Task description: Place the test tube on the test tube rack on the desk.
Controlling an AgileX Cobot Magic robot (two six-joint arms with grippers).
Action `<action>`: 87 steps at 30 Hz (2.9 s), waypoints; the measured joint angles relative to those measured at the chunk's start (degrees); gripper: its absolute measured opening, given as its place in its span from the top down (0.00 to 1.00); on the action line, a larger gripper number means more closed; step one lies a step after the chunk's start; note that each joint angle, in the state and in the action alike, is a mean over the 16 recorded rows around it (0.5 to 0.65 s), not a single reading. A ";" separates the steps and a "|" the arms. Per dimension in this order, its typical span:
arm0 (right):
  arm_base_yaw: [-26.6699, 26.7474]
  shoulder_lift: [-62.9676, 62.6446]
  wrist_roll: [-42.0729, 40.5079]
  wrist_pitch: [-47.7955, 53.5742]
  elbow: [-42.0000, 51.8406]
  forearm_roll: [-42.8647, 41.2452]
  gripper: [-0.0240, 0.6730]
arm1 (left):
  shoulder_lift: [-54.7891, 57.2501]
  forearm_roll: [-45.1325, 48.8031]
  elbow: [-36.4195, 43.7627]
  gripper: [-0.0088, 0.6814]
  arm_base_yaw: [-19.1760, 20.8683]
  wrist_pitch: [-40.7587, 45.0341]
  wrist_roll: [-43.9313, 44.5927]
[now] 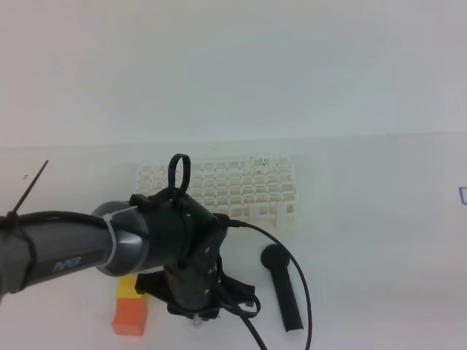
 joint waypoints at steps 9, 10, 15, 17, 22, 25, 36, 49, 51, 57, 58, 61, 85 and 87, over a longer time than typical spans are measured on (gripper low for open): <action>0.00 0.00 -0.75 0.00 0.00 0.23 0.83 | -1.69 0.54 -0.04 0.98 0.01 3.99 -0.25; 0.00 0.00 -0.83 0.00 0.00 0.34 0.83 | -2.19 0.45 -0.04 0.98 0.01 4.67 -0.24; 0.00 0.00 -1.16 -0.01 0.00 1.24 0.83 | -6.49 -0.20 0.00 0.98 0.01 8.30 -0.09; 0.00 0.00 -1.26 -0.04 0.00 1.80 0.83 | -9.36 -0.50 0.01 0.98 0.01 9.52 -0.02; 0.00 0.00 -1.73 -0.32 0.00 4.03 0.83 | -18.46 -1.17 0.31 0.98 0.01 9.76 -0.03; 0.00 0.00 -2.77 -0.69 0.00 6.10 0.83 | -25.23 -1.25 1.47 0.98 0.00 6.89 -0.12; 0.00 0.00 -15.45 -5.81 0.00 21.61 0.83 | -53.66 6.20 19.79 0.99 0.00 -25.41 -0.46; 0.43 0.75 -39.86 -10.96 -0.02 44.10 0.83 | -69.91 14.36 45.49 0.96 0.00 -61.25 0.99; 0.93 1.25 -42.57 -11.11 -0.02 46.33 0.83 | -70.14 14.48 46.92 0.96 0.00 -63.20 1.37; 3.41 3.98 -48.38 -11.75 -0.03 50.48 0.83 | -69.79 14.59 48.45 0.97 0.00 -65.53 2.38; 3.94 4.69 -49.15 -11.98 -0.03 50.76 0.83 | -69.76 14.60 48.47 0.97 0.00 -65.64 2.49; 5.72 7.24 -51.59 -13.02 -0.04 51.26 0.83 | -69.73 14.62 48.47 0.97 0.00 -65.85 2.79; 42.10 34.71 -74.20 -41.53 -11.20 60.37 0.80 | -69.73 14.64 48.47 0.98 0.00 -65.63 4.72; 46.95 36.59 -75.81 -46.46 -11.99 61.09 0.76 | -69.73 14.64 48.47 0.98 0.00 -65.61 4.91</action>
